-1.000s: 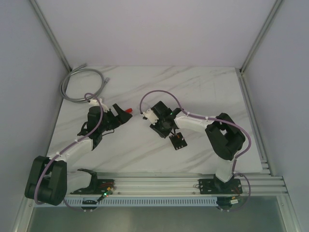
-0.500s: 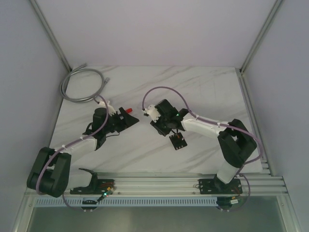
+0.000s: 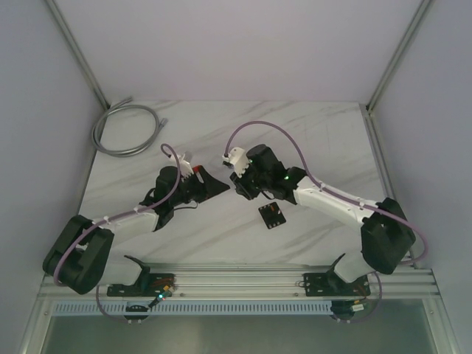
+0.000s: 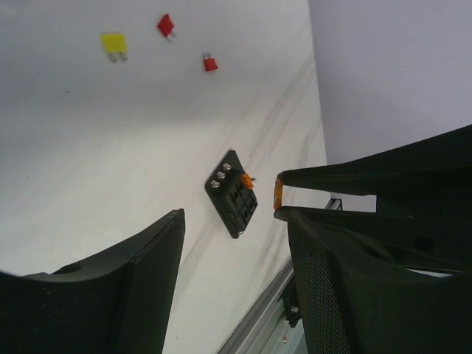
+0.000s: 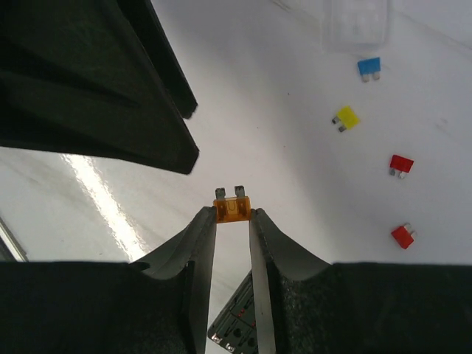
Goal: Snap on the fuse box
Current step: Pick up the fuse from the center of the board.
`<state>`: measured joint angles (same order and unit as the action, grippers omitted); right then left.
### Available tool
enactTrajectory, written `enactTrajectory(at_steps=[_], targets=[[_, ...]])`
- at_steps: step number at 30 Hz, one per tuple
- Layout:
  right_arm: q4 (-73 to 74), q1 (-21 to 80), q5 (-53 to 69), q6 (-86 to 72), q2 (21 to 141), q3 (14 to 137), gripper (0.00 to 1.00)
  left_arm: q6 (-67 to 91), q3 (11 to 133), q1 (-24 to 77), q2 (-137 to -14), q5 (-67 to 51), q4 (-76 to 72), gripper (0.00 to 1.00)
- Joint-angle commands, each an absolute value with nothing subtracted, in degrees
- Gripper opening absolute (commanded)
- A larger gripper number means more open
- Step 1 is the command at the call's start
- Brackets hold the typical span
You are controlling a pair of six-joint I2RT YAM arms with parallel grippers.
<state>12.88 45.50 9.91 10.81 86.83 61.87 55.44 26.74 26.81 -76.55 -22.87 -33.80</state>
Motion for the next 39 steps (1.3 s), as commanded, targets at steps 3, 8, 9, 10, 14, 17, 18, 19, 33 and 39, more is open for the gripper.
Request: enactTrajectory(at_steps=[3,8,9,10,14,17,18,19,33,39], targets=[[8.41,46.11,12.71,9.26,84.09,60.47,0.25,58.05,29.54,29.45,-77.71,-20.73,-38.73,0.63],[7.27,46.41,13.87,8.85,83.49,59.72,0.25,59.85,29.83,29.83,-78.6,-20.13,-41.61,0.57],[7.15,46.41,14.01,8.78,83.34,59.56,0.25,59.89,30.0,30.03,-78.7,-20.06,-41.99,0.56],[7.06,46.45,13.99,8.74,83.28,59.44,0.25,59.95,30.28,30.18,-78.79,-19.92,-42.04,0.54],[6.49,46.48,14.06,8.41,83.11,59.2,0.25,59.2,31.12,30.58,-79.17,-19.16,-40.37,0.48],[6.01,46.45,13.91,8.16,82.89,59.08,0.25,59.05,30.96,30.68,-79.19,-18.32,-39.4,0.44],[5.83,46.49,13.82,8.12,82.82,59.07,0.25,58.91,30.9,30.7,-79.19,-18.03,-39.05,0.43],[5.67,46.49,13.8,8.05,82.8,59.02,0.25,58.86,30.86,30.71,-79.18,-17.87,-38.83,0.41],[2.84,46.47,13.1,6.78,81.44,57.22,0.25,59.07,30.65,31.16,-79.82,-18.15,-38.93,0.28],[2.17,46.49,12.45,6.43,81.56,57.05,0.26,59.13,31.19,31.71,-79.85,-18.95,-39.76,0.23]])
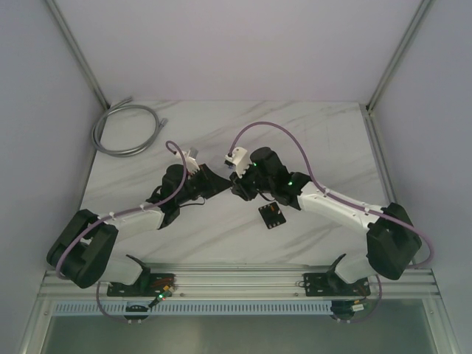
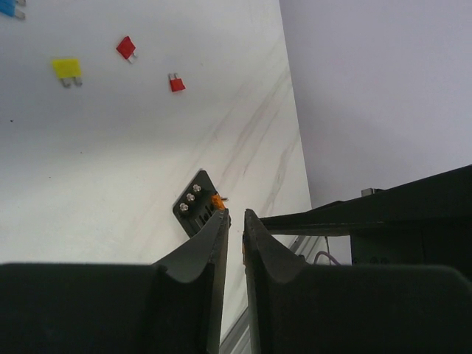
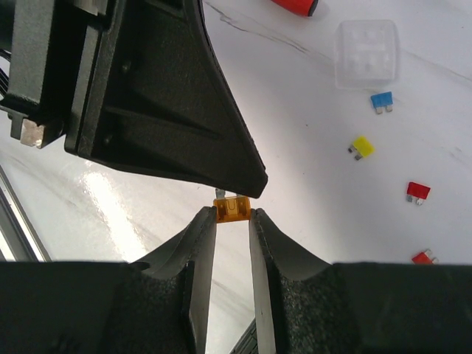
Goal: Snap on the fuse box
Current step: Pick up the fuse from the center of the board.
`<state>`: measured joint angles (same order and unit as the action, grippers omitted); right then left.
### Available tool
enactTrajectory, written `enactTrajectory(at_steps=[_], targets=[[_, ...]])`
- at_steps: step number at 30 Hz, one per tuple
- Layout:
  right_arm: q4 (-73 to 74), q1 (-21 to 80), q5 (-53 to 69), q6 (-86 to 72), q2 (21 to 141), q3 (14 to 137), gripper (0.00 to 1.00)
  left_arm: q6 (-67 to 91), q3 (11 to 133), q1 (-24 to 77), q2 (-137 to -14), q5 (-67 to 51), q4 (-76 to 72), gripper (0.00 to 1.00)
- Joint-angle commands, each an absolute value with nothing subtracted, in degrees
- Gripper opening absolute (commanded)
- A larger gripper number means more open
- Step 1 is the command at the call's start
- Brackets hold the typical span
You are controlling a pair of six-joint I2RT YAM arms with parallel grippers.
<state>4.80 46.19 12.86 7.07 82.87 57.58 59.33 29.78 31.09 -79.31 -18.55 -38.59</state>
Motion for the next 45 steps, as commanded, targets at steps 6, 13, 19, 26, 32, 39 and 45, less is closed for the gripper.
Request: enactTrajectory(at_steps=[6,13,19,26,32,39,45], targets=[[1.79,46.49,10.84,6.09,81.94,56.71,0.26,60.11,31.22,32.03,-79.71,-20.16,-40.7,0.23],[1.2,46.45,10.1,5.42,82.02,56.56,0.26,60.3,31.03,32.26,-79.19,-20.22,-40.76,0.18],[0.31,46.49,9.79,4.32,81.28,56.43,0.31,60.42,30.94,32.28,-78.66,-19.72,-40.45,0.06],[-3.28,46.45,10.32,-0.42,76.83,54.13,0.45,60.38,30.81,32.28,-73.9,-17.17,-39.22,0.03],[-15.7,46.32,8.8,-14.09,66.71,46.73,0.5,61.15,30.41,32.32,-66.76,-13.58,-38.83,0.02],[-35.87,46.14,9.83,-32.68,60.08,37.52,0.49,64.8,28.18,32.34,-59.91,-10.98,-43.06,0.02],[-46.8,46.14,9.68,-41.98,60.82,34.38,0.46,67.58,27.12,33.9,-56.87,-10.02,-47.49,0.01]])
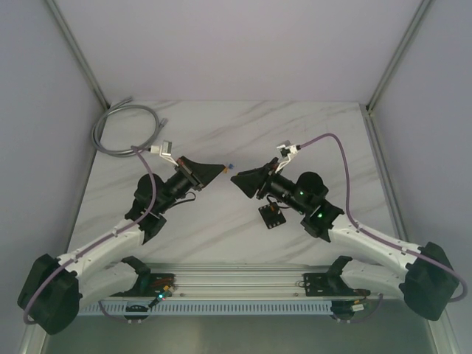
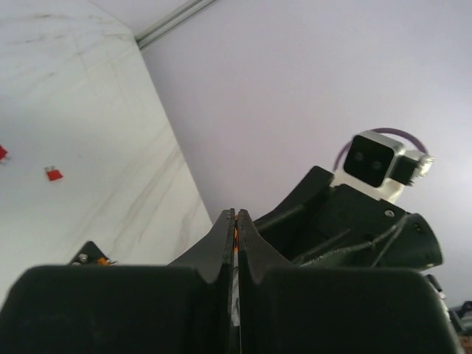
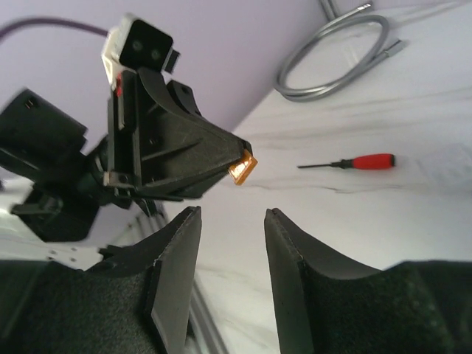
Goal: Snap on the fuse box
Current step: Pick up the fuse from the center of the board.
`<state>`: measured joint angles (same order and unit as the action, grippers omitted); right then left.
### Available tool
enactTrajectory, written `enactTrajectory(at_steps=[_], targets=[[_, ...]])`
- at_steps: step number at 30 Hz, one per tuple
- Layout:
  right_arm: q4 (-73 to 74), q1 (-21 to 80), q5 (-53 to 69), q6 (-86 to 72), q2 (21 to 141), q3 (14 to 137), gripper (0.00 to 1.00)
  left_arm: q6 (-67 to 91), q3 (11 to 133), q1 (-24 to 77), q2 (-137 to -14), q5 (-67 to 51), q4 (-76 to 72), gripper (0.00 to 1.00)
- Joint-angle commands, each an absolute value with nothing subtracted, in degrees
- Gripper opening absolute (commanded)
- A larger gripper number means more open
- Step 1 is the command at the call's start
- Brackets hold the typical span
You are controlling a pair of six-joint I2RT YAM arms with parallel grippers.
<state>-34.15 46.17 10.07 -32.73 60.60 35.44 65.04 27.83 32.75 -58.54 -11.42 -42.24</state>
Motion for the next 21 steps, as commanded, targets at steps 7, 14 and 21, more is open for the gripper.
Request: enactTrajectory(at_steps=[7,14,21], targets=[[-53.92,46.14,10.74,-46.6,63.48,33.25,0.42,69.1,26.83,36.4,-55.73,-9.63,-51.0,0.01],[-57.58,46.14,11.46,-48.25,64.96,32.62,0.36,69.92,26.72,37.85,-55.81,-9.05,-53.08,0.0],[-60.2,46.1,11.33,-48.97,65.38,31.32,0.25,70.7,26.75,38.74,-56.61,-9.0,-54.59,0.0]])
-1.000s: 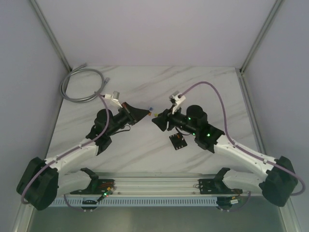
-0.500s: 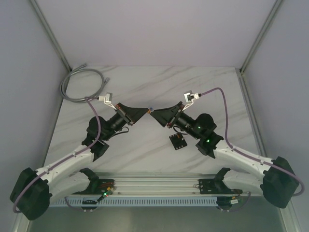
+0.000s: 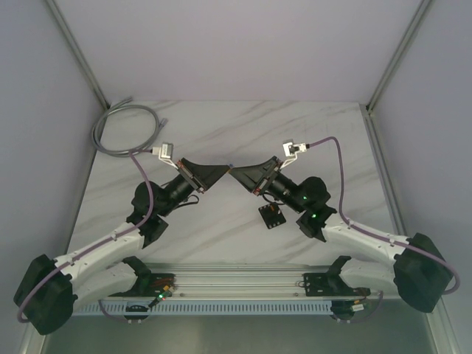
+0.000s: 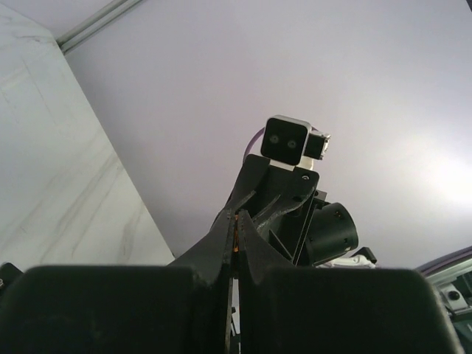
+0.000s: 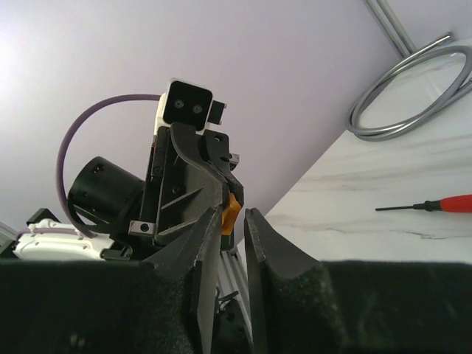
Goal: Snap on the fuse box
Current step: Pick up the fuse from the center of the board.
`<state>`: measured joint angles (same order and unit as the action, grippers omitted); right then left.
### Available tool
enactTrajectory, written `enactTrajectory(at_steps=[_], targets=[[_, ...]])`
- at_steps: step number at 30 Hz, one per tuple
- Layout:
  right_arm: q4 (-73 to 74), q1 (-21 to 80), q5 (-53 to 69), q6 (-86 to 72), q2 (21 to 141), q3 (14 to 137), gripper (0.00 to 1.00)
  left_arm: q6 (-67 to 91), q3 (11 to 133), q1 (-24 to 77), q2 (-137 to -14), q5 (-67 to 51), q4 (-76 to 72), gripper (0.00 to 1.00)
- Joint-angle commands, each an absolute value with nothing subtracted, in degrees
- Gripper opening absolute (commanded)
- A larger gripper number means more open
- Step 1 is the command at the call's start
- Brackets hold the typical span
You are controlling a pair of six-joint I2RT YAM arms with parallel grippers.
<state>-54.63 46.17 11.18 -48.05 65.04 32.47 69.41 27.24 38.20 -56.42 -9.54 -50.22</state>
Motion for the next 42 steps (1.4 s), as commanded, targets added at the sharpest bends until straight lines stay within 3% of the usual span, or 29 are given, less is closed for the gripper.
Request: enactTrajectory(at_steps=[1,9,14,23,35,42], targets=[[-60.54,46.06,11.45,-49.1,65.47,31.22,0.22,70.85,26.72,38.8,-56.74,-9.13,-54.8,0.0],[-61.7,45.43,12.55,-49.77,65.63,30.5,0.0,71.05,26.63,39.01,-58.11,-9.98,-55.68,0.02],[-57.11,43.91,14.44,-49.19,63.89,29.98,0.0,67.56,25.44,38.96,-56.21,-6.7,-50.32,0.21],[-21.56,39.3,15.89,-40.17,58.22,35.36,0.0,54.47,27.21,37.0,-51.03,0.31,-30.57,0.63],[24.49,38.17,4.27,-22.77,65.28,49.61,0.0,41.26,31.82,33.97,-55.29,1.58,-14.91,0.94],[35.71,38.15,-3.52,-20.57,71.52,53.62,0.0,39.77,32.67,31.57,-58.58,0.61,-12.74,1.0]])
